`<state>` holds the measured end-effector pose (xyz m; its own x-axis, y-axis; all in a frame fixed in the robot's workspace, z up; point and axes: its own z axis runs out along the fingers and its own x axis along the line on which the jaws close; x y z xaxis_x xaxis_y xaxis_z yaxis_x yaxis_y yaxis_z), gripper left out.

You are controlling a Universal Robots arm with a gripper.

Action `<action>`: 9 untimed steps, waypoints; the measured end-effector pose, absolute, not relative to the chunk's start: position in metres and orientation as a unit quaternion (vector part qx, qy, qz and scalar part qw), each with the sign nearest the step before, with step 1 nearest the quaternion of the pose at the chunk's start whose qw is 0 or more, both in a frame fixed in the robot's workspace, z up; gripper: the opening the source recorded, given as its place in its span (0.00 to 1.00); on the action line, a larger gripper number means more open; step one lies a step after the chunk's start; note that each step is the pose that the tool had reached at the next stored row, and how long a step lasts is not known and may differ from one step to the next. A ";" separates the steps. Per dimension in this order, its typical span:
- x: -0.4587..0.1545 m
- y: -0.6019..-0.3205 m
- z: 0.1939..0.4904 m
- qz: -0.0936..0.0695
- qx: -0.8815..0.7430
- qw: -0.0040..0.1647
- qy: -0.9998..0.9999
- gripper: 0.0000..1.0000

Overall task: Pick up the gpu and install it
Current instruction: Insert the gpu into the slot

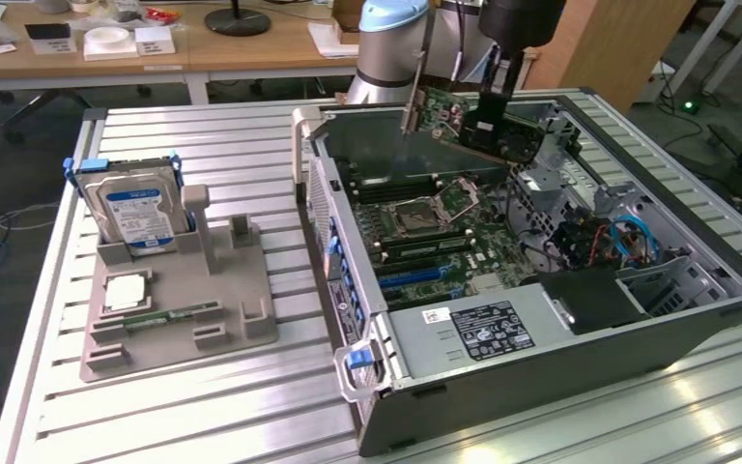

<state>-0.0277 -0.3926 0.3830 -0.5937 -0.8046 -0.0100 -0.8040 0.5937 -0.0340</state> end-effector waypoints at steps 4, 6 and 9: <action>-0.028 -0.393 0.383 -0.013 -0.482 0.012 0.876 0.27; -0.028 -0.393 0.383 -0.013 -0.497 0.012 0.868 0.27; -0.028 -0.393 0.383 -0.014 -0.518 0.012 0.855 0.27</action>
